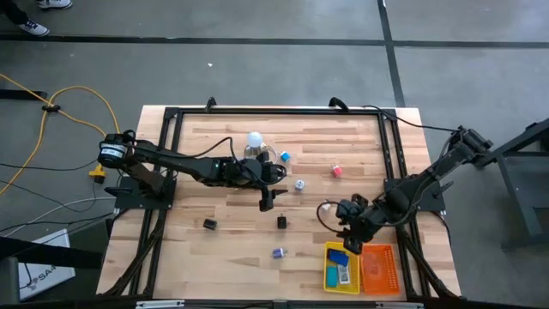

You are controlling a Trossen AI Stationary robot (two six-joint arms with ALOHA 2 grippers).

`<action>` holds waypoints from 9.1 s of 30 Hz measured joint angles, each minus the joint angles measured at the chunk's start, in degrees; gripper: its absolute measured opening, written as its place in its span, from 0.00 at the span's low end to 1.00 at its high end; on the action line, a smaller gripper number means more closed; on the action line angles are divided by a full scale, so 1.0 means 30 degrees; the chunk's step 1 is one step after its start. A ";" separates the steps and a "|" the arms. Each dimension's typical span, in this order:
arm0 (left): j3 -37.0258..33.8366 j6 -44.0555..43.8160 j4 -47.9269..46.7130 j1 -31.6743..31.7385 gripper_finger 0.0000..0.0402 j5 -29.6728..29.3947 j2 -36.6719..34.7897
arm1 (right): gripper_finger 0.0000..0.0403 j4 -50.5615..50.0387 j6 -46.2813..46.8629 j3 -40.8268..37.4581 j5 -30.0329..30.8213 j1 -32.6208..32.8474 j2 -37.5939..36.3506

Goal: Pick & Place Office items
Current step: Put the left black charger adapter into the orange basket

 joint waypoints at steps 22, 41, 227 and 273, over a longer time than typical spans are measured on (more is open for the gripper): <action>0.0000 -0.0006 0.0005 0.0000 0.60 0.0000 0.0000 | 0.44 -0.3799 -0.1504 -0.0598 0.9268 -0.2852 -0.4125; 0.0000 -0.0006 0.0000 -0.0003 0.60 -0.0003 0.0000 | 0.44 0.0786 -0.7128 -0.5235 0.6382 -0.8502 -0.9790; -0.9479 -0.8705 -1.1826 -1.2222 0.59 -0.1755 -0.7019 | 0.44 0.2346 -0.9567 -0.5588 0.2254 -1.0456 -0.9968; -0.9479 -0.8850 -1.1338 -1.2222 0.37 -0.2018 -0.6696 | 0.44 0.2346 -0.9569 -0.5588 0.2260 -1.0456 -0.9967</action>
